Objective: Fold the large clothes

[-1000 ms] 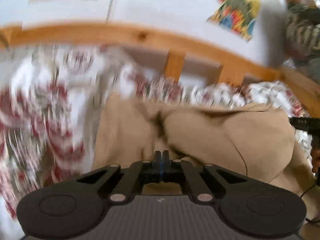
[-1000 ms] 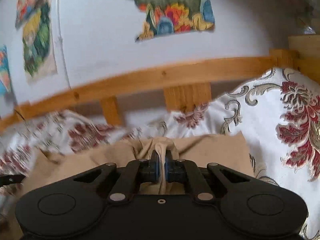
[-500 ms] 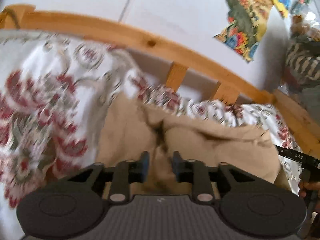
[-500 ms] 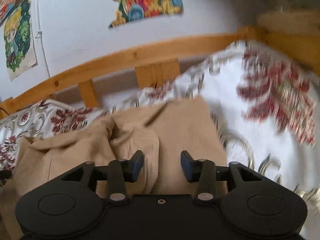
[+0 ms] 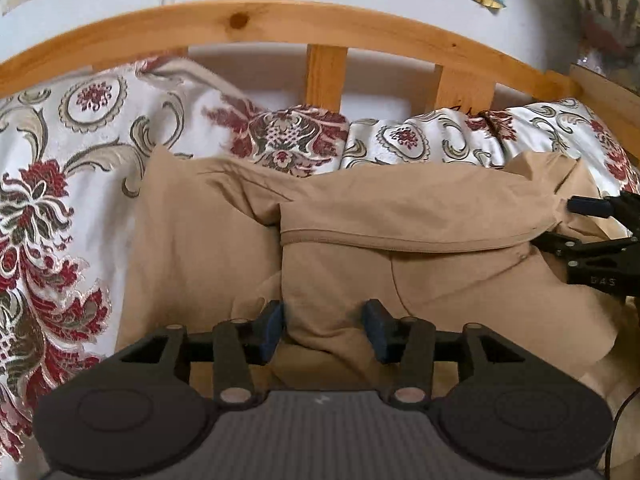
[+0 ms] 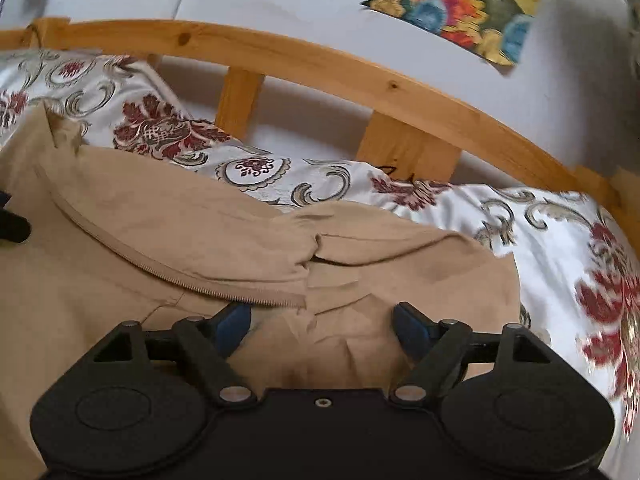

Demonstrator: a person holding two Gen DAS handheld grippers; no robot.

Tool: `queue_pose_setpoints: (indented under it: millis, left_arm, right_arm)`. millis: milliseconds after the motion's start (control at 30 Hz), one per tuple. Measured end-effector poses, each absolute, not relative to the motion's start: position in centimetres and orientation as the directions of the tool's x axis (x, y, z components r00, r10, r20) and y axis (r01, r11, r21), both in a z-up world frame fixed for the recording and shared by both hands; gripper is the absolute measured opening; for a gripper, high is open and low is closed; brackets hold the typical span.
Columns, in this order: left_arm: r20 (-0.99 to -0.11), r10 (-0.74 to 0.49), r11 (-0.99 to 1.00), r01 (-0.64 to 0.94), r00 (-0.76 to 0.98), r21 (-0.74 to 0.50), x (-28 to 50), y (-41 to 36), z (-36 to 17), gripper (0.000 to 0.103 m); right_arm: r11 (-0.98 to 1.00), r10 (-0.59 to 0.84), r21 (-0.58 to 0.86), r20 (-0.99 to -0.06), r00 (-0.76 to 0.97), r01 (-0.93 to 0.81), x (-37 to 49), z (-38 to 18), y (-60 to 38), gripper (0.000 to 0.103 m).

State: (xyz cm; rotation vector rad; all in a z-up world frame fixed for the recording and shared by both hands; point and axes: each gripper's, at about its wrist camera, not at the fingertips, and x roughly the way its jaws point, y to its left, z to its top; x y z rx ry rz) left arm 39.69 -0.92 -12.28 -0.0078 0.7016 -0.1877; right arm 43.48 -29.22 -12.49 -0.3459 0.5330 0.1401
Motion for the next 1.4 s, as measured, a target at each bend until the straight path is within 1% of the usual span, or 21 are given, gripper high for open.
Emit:
queue_pose_setpoints:
  millis: [33,67,100,133,167,200,233,267,367,433,533,633,700,767,867,933,1033,1167,1300,1367,1400]
  left_arm:
    - [-0.641,-0.180,0.983,0.161,0.746,-0.089,39.6,-0.9,-12.1,0.051]
    - [-0.638,-0.194,0.981,0.154,0.745,-0.118,39.3,-0.6,-11.8,0.054]
    - [-0.632,-0.208,0.978,0.145,0.747,-0.151,38.9,-0.4,-11.5,0.062]
    - [-0.622,-0.220,0.974,0.136,0.751,-0.181,38.2,-0.2,-11.2,0.068]
    - [-0.612,-0.232,0.970,0.136,0.756,-0.201,37.4,-0.2,-10.9,0.078]
    - [-0.608,-0.233,0.970,0.139,0.759,-0.199,36.5,-0.4,-10.6,0.089]
    - [-0.607,-0.230,0.972,0.147,0.761,-0.183,35.7,-0.4,-10.3,0.093]
    - [-0.605,-0.224,0.974,0.165,0.764,-0.153,34.7,-0.7,-10.1,0.096]
    - [-0.606,-0.206,0.975,0.214,0.768,-0.060,31.7,-1.5,-9.2,0.099]
    - [-0.599,-0.199,0.973,0.228,0.776,-0.027,29.5,-1.8,-8.5,0.101]
    - [-0.588,-0.209,0.967,0.257,0.781,-0.002,25.3,-2.1,-7.5,0.102]
    - [-0.608,-0.232,0.956,0.294,0.760,0.003,20.9,-2.8,-7.1,0.102]
    - [-0.621,-0.251,0.948,0.319,0.742,-0.001,18.1,-3.4,-7.5,0.102]
    - [-0.633,-0.281,0.936,0.352,0.722,-0.014,15.7,-4.2,-8.4,0.102]
    - [-0.654,-0.323,0.916,0.399,0.684,-0.035,13.1,-5.6,-10.1,0.102]
    - [-0.672,-0.350,0.900,0.434,0.653,-0.047,12.2,-6.7,-11.1,0.102]
    - [-0.699,-0.366,0.887,0.457,0.614,-0.063,11.7,-8.2,-12.1,0.102]
    - [-0.731,-0.369,0.885,0.458,0.574,-0.088,11.3,-8.9,-13.0,0.102]
    - [-0.756,-0.347,0.897,0.432,0.555,-0.094,10.9,-9.0,-13.2,0.102]
    - [-0.758,-0.347,0.895,0.435,0.552,-0.093,10.8,-9.1,-13.2,0.102]
    - [-0.757,-0.350,0.892,0.442,0.551,-0.090,10.6,-9.2,-13.2,0.102]
  right_arm:
    - [0.939,0.057,-0.260,-0.525,0.849,-0.224,43.4,-12.0,-29.6,0.080]
    - [0.949,0.080,-0.220,-0.525,0.847,-0.226,42.9,-11.5,-30.4,0.080]
    - [0.958,0.099,-0.180,-0.521,0.848,-0.222,42.1,-10.9,-31.2,0.080]
    - [0.966,0.121,-0.137,-0.512,0.850,-0.220,41.3,-10.4,-32.1,0.081]
    - [0.971,0.139,-0.101,-0.505,0.852,-0.218,40.4,-9.8,-32.9,0.082]
    - [0.973,0.144,-0.085,-0.502,0.853,-0.214,39.6,-9.4,-33.4,0.085]
    - [0.974,0.142,-0.082,-0.499,0.855,-0.210,38.7,-9.1,-33.9,0.089]
    - [0.974,0.143,-0.085,-0.499,0.855,-0.212,37.7,-8.8,-34.3,0.090]
    - [0.966,0.150,-0.107,-0.513,0.845,-0.237,34.4,-8.2,-34.5,0.092]
    - [0.964,0.155,-0.105,-0.520,0.840,-0.243,31.8,-7.6,-33.7,0.093]
    - [0.967,0.179,-0.065,-0.518,0.836,-0.248,27.2,-6.5,-32.1,0.099]
    - [0.959,0.226,-0.028,-0.524,0.822,-0.281,21.8,-5.2,-30.3,0.102]
    - [0.950,0.250,-0.025,-0.537,0.805,-0.311,18.9,-4.5,-28.9,0.102]
    - [0.935,0.266,-0.049,-0.562,0.783,-0.352,15.9,-4.0,-27.6,0.102]
    - [0.888,0.268,-0.121,-0.647,0.714,-0.443,12.6,-4.3,-25.6,0.102]
    - [0.840,0.227,-0.219,-0.690,0.687,-0.497,10.4,-5.4,-24.3,0.102]
    - [0.784,0.160,-0.333,-0.708,0.688,-0.524,8.6,-7.4,-23.0,0.102]
    - [0.767,0.096,-0.329,-0.790,0.606,-0.551,8.9,-10.0,-22.7,0.102]
    - [0.764,0.090,-0.332,-0.795,0.600,-0.553,9.5,-10.5,-22.9,0.102]
    - [0.770,0.091,-0.344,-0.774,0.627,-0.538,9.4,-10.6,-23.1,0.100]
    - [0.781,0.116,-0.332,-0.756,0.644,-0.530,9.3,-10.3,-23.4,0.081]
